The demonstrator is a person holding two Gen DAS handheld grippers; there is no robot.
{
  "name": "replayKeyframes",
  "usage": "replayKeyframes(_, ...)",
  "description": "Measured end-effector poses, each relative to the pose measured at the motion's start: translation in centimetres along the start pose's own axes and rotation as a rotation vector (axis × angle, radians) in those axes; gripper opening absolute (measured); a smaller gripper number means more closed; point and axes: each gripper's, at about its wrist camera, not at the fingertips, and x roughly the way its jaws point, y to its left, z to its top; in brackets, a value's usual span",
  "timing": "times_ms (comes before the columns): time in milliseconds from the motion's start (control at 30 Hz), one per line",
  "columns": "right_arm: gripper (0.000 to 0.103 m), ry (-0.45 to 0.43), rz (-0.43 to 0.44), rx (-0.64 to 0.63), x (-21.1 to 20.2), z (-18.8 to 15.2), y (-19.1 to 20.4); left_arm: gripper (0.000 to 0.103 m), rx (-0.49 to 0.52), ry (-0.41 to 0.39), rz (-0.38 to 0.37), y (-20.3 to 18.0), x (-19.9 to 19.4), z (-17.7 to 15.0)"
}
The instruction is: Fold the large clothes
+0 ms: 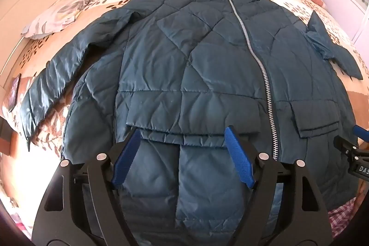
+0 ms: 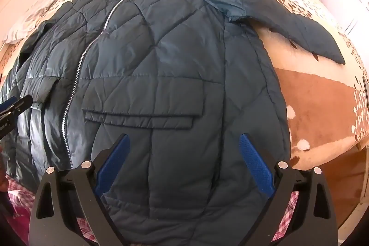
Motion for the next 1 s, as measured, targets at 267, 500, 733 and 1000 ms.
replayKeyframes(267,0.092,0.004,0.014,0.009,0.04,-0.32,0.03,0.075,-0.003,0.005,0.004,0.13,0.1,0.06)
replayKeyframes(500,0.092,0.008,0.025,0.019,0.08,-0.48,-0.1,0.076,0.0,0.003,0.006,-0.43,-0.27,-0.09)
replayKeyframes(733,0.092,0.008,0.029,0.022,0.11,-0.57,-0.21,0.077,0.003,0.003,0.006,-0.61,-0.26,-0.28)
replayKeyframes(1000,0.092,0.01,0.033,0.024,0.21,-0.6,-0.3,0.077,0.003,0.004,0.008,-0.64,-0.26,-0.21)
